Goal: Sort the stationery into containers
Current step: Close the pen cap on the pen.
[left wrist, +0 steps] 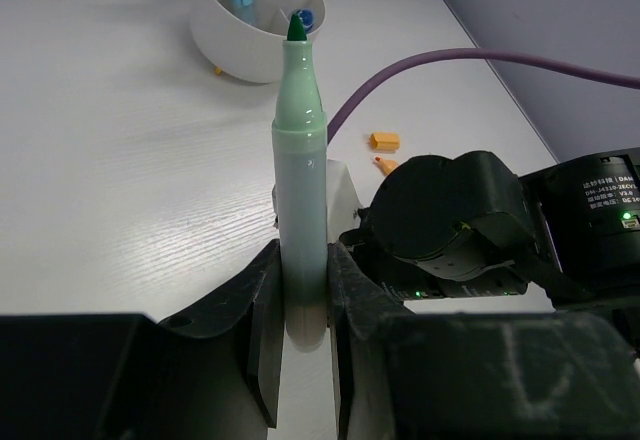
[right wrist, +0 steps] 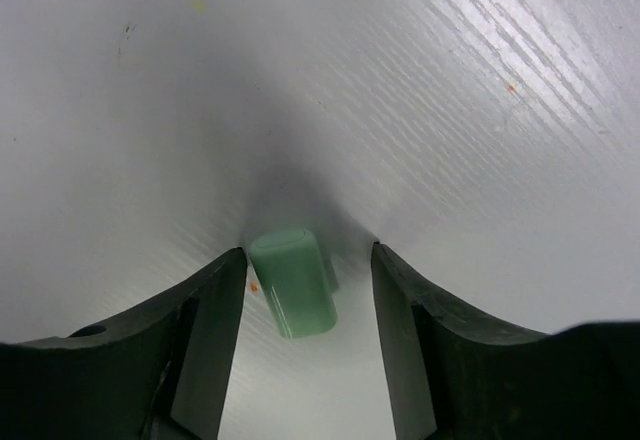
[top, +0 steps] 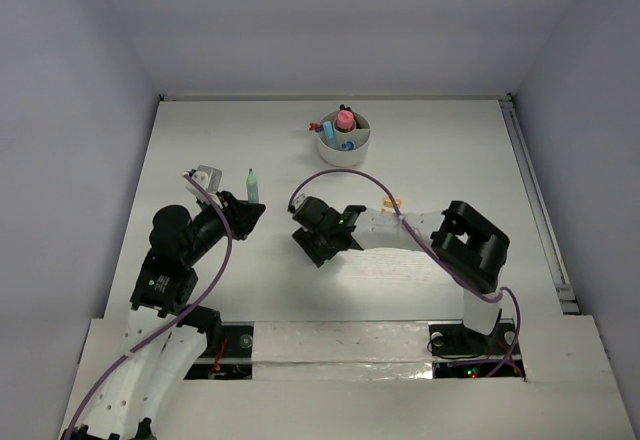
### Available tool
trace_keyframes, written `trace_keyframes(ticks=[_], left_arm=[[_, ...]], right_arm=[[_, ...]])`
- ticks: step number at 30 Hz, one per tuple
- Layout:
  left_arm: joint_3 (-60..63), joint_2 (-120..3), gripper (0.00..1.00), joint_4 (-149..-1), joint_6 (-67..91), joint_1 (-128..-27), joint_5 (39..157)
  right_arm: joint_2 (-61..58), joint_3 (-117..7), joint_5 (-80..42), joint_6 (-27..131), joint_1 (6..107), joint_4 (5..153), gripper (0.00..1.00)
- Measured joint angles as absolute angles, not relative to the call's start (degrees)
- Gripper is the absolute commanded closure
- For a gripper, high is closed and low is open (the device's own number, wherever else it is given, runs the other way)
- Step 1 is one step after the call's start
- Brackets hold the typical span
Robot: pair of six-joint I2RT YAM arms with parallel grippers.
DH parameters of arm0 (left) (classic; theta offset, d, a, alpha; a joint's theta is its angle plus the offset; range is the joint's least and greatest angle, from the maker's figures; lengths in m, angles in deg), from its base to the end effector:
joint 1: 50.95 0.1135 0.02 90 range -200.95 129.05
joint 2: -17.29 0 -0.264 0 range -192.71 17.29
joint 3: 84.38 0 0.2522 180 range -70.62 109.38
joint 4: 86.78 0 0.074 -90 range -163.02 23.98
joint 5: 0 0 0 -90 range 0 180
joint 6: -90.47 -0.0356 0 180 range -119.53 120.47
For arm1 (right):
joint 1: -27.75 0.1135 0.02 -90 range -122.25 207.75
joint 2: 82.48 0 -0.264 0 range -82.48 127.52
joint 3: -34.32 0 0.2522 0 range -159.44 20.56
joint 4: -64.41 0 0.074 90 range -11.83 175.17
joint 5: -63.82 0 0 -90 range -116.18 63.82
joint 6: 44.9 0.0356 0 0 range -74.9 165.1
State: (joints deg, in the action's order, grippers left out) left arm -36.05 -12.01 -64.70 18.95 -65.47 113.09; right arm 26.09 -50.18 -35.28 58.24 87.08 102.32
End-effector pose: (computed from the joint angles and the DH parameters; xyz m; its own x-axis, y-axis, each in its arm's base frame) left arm 0.1270 -0.0473 0.3193 -0.2421 -0.2385 -0.9405 0.5620 0.7557 -0.3363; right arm 0.2015 0.3288 0.1645 -0.6230 -0.6104 -0.4892 -0.6878 0.7253 -0.0292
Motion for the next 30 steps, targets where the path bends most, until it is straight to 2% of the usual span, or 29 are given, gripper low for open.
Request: trace_keyframes(ticks=[4, 7, 9, 11, 20, 25, 30], left_arm=[[-36.05, -12.01, 1.00, -64.70, 18.97, -65.47, 113.09], [-36.05, -12.01, 1.00, -64.70, 18.95, -65.47, 113.09], [-36.05, -12.01, 1.00, -64.70, 18.97, -65.47, 113.09], [-36.05, -12.01, 1.00, -64.70, 18.97, -65.47, 113.09], [-36.05, -12.01, 1.00, -64.72, 18.97, -65.47, 113.09], [-36.05, -12.01, 1.00, -64.70, 18.97, -65.47, 113.09], [-36.05, -12.01, 1.00, -64.70, 18.97, -65.47, 113.09]], right_arm=[[26.93, -51.21, -35.74, 58.31, 87.08, 102.23, 0.46], [27.30, -51.60, -35.94, 58.29, 87.30, 102.10, 0.56], [27.62, -52.04, -36.11, 58.13, 87.45, 101.92, 0.75], [27.82, -52.26, -36.59, 58.13, 87.45, 101.77, 0.84], [26.68, -51.14, -38.91, 59.64, 87.56, 100.96, 0.97], [22.55, -50.99, -42.78, 61.06, 87.32, 98.18, 1.00], [16.32, -54.92, -48.64, 62.09, 86.27, 89.42, 1.00]])
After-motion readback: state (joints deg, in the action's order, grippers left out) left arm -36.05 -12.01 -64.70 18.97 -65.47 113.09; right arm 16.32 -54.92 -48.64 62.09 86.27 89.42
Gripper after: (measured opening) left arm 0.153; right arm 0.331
